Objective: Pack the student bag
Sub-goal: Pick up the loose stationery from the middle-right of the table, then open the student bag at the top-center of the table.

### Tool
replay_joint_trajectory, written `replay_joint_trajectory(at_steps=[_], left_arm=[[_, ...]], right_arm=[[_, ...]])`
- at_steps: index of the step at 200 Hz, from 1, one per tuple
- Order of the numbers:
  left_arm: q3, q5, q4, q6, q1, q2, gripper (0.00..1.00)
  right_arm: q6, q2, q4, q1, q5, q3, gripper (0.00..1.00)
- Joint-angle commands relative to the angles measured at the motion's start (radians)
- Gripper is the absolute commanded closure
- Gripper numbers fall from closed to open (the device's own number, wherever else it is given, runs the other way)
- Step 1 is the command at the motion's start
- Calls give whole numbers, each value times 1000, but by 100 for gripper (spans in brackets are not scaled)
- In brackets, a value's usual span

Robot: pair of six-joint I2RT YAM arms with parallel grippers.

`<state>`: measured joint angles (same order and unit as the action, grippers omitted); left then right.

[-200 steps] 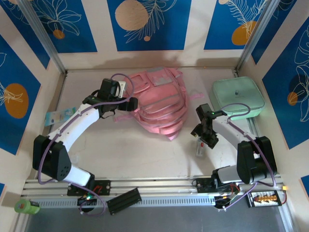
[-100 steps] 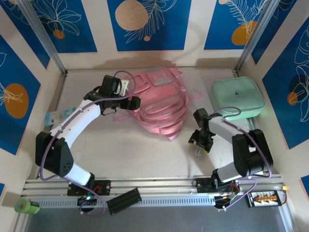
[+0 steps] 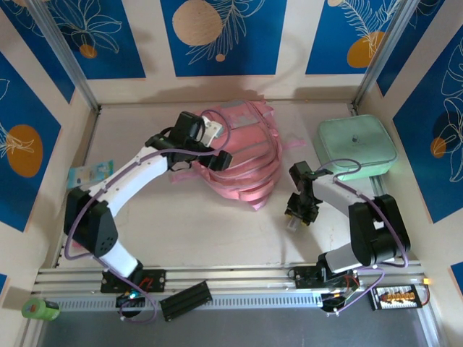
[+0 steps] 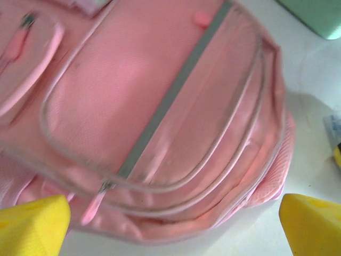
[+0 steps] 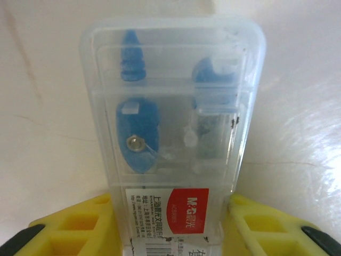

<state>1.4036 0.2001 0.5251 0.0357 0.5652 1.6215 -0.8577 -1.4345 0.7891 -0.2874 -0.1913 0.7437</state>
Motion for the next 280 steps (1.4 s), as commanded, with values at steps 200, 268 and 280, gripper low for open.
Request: replay_joint_trajectory(at_steps=[200,268,280], left_arm=[[733,-1,458,-548,101,624,66],[762,46,498,-533,102,610,95],[763,53,498,-524,102,596,100]], right_arm=[[-49,193,-152,74,180,-12,58],[-49,206,-158,70,191,1,58],[-45,207,-161,69,196,6,58]])
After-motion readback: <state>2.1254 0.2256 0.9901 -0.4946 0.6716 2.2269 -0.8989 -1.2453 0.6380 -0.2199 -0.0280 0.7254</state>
